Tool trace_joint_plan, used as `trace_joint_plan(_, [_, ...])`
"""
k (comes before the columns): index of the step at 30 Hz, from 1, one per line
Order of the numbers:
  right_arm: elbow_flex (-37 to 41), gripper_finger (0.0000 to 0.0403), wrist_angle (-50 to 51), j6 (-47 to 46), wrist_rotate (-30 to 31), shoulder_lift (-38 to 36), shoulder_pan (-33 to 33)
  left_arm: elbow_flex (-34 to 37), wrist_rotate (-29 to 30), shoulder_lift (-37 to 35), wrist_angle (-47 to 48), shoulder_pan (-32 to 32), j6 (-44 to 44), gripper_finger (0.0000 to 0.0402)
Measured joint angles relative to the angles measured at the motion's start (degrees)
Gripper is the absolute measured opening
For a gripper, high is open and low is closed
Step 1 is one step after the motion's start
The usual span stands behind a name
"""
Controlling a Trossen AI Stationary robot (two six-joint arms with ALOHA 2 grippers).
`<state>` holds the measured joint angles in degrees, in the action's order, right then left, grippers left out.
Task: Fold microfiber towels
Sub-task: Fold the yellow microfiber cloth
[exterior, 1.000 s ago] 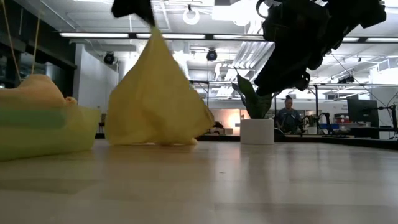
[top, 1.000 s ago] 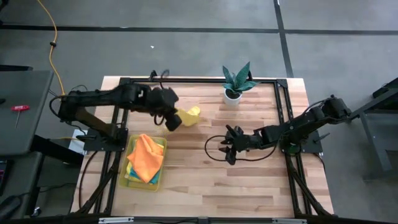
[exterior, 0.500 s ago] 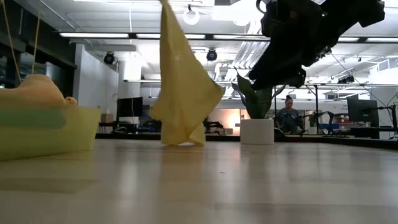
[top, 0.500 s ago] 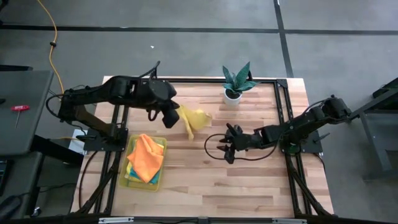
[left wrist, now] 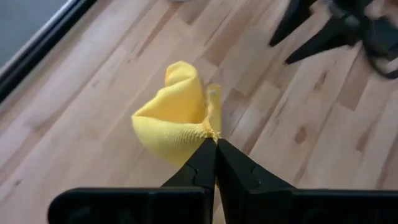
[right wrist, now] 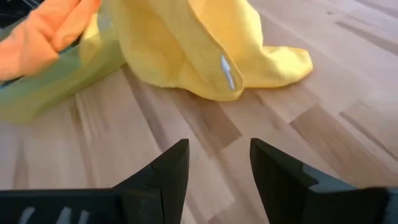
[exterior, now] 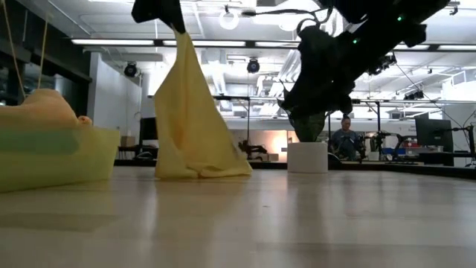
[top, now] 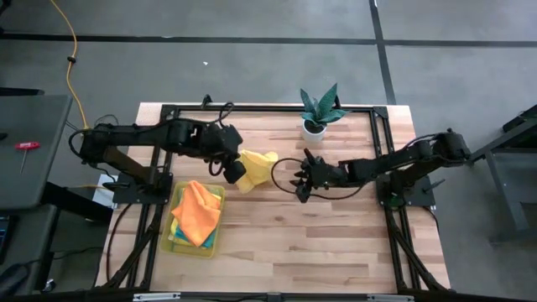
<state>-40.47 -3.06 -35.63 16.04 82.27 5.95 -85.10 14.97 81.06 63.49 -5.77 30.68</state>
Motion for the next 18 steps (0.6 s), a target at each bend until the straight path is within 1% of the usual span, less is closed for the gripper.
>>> trace_joint_plan(4, [0.0, 0.0185, -4.1, 2.3, -0.7, 3.3, -0.3, 1.1, -1.1, 0.0, -1.9, 0.3, 0.8, 0.0000])
trace_joint_plan(8, [0.0, 0.0219, -11.8, 3.9, -1.0, 8.1, -0.4, 1.0, -2.3, -0.1, -2.4, 0.3, 0.9, 0.0000])
trace_joint_plan(10, [0.0, 0.0237, -15.1, 5.0, 0.9, 10.9, -0.6, 1.0, -2.4, -0.1, -2.5, 0.3, 0.9, 0.0000])
trace_joint_plan(13, [0.0, 0.0256, -17.4, 6.3, 5.9, 14.8, -0.8, 1.0, -2.7, -0.1, -2.8, 0.3, 1.6, 0.0000])
trace_joint_plan(15, [0.0, 0.0262, -18.9, 6.2, 8.5, 17.1, -0.8, 1.0, -3.0, -0.1, -2.9, 0.3, 1.7, 0.0000])
trace_joint_plan(18, [0.0, 0.0264, -24.4, 7.8, 9.5, 20.3, -0.7, 1.0, -3.8, -0.1, -3.6, 0.3, 1.7, 0.0000])
